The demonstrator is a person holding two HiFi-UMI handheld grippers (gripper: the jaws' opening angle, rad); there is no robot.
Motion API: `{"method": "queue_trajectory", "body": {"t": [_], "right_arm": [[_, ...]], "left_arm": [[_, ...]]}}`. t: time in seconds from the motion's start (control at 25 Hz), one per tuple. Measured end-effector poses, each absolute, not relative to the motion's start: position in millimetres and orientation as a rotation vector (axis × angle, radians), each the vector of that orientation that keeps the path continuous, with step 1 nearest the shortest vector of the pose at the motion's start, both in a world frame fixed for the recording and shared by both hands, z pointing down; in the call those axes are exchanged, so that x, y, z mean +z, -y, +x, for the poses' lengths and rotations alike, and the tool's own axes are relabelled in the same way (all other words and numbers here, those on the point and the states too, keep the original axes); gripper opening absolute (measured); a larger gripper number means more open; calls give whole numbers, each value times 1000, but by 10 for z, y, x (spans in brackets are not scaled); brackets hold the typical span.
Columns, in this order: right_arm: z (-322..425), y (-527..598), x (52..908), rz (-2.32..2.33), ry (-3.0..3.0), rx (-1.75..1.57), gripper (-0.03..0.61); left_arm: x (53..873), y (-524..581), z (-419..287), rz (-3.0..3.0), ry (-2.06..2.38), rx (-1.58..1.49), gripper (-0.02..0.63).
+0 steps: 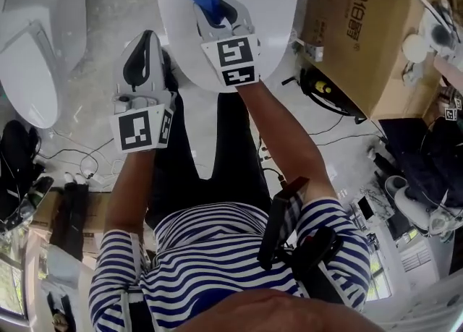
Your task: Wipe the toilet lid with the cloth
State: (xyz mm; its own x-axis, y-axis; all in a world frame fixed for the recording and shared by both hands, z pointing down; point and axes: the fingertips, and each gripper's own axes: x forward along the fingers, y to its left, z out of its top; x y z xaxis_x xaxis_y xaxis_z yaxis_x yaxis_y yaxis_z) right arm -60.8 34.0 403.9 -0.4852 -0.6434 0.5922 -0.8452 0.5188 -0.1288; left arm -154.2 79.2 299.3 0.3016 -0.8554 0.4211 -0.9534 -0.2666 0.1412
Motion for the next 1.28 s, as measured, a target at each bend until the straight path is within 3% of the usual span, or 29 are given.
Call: {"method": "queue_trajectory", "body": {"t": [0.44, 0.76, 1.28], "right_arm": [[1033, -295, 3444, 1417, 2211, 516, 115], [1925, -446, 3700, 1493, 2100, 512, 115], [2012, -866, 4994, 1424, 1987, 593, 115]], "left_arm": [[2686, -722, -408, 2284, 1564, 366, 2], [2808, -737, 167, 2322, 1500, 389, 2], [3398, -879, 88, 2298, 1474, 478, 2]]}}
